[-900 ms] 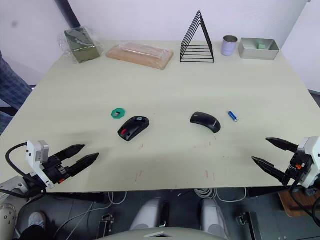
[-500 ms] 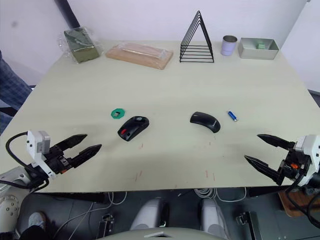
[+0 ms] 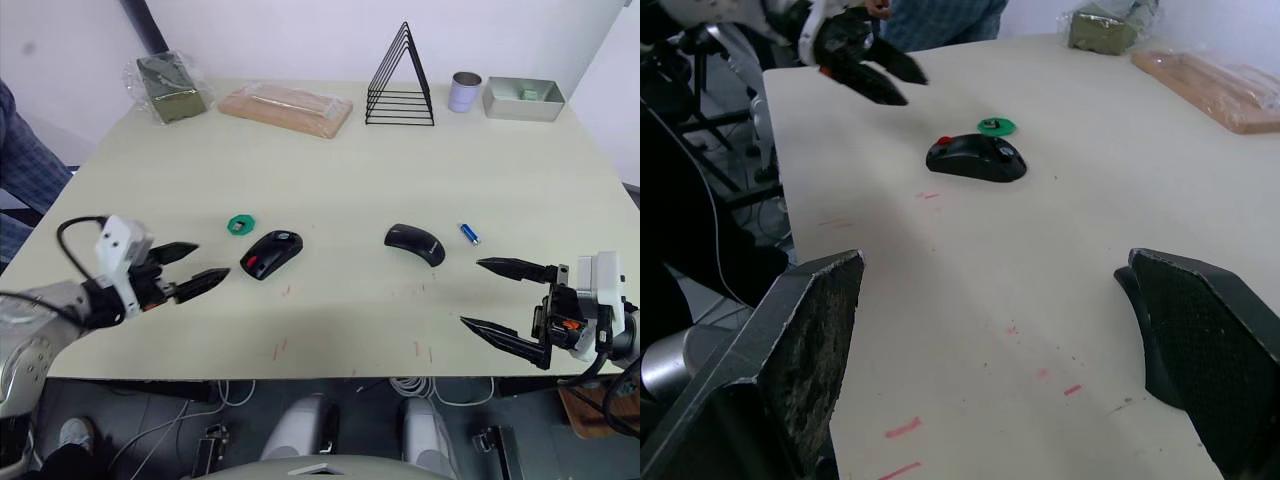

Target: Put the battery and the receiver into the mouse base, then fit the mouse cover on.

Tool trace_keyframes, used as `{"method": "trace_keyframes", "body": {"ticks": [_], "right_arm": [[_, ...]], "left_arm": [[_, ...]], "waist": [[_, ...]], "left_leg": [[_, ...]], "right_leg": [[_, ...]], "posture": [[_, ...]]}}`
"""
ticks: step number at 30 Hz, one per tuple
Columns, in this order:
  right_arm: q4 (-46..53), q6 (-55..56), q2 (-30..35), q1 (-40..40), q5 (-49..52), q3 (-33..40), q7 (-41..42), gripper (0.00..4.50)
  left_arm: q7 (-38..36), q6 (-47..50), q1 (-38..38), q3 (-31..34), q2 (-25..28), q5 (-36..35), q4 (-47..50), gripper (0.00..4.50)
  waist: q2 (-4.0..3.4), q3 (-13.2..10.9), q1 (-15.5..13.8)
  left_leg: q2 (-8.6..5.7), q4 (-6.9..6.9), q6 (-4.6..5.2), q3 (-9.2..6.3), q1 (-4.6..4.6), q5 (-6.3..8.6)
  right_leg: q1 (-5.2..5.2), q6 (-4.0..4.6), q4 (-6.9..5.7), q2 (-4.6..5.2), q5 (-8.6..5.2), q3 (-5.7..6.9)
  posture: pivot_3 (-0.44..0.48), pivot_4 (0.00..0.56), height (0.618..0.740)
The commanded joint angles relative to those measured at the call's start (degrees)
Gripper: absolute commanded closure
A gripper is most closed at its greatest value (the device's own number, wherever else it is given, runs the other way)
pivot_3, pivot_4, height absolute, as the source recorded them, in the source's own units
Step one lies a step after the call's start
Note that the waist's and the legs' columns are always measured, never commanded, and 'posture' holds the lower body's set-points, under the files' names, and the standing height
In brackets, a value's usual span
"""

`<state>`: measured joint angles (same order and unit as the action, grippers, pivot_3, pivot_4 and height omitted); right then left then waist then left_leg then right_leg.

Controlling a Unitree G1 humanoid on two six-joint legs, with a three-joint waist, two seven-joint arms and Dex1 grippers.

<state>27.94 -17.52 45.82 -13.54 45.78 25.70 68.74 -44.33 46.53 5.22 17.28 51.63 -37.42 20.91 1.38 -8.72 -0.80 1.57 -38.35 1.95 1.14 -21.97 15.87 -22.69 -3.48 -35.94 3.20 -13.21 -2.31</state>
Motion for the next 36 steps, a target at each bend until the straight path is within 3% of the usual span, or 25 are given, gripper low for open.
{"method": "trace_keyframes", "body": {"ticks": [1,11,36], "right_arm": [[1.13,0.34,0.59,-0.46,0.48,1.78,0.39,0.07],[2.11,0.28,0.26,-2.6,0.87,3.25,-0.37,0.07],[1.95,0.11,0.62,-1.96,0.3,2.8,-0.72,0.07]], "left_arm": [[2.35,3.08,3.22,-3.04,-0.06,0.21,1.97,0.0],[12.3,12.99,14.83,-15.41,-2.68,6.83,2.18,0.0],[16.76,16.03,22.62,-23.97,-10.64,16.87,-7.13,0.0]], "waist": [[0.0,0.0,0.27],[0.03,-0.02,0.01],[0.13,-0.07,0.01]], "left_leg": [[0.0,0.0,0.0,0.0,0.0,0.0],[-0.19,0.03,0.0,-0.02,-0.01,0.0],[-0.25,-0.01,0.01,-0.07,-0.04,0.0]], "right_leg": [[0.0,0.0,0.0,0.0,0.0,0.0],[-0.01,-0.04,0.0,-0.12,0.02,-0.05],[0.0,-0.1,-0.01,-0.12,0.06,-0.07]], "posture": [[0.0,0.15,0.74],[0.0,0.15,0.74],[0.0,0.15,0.74]]}}
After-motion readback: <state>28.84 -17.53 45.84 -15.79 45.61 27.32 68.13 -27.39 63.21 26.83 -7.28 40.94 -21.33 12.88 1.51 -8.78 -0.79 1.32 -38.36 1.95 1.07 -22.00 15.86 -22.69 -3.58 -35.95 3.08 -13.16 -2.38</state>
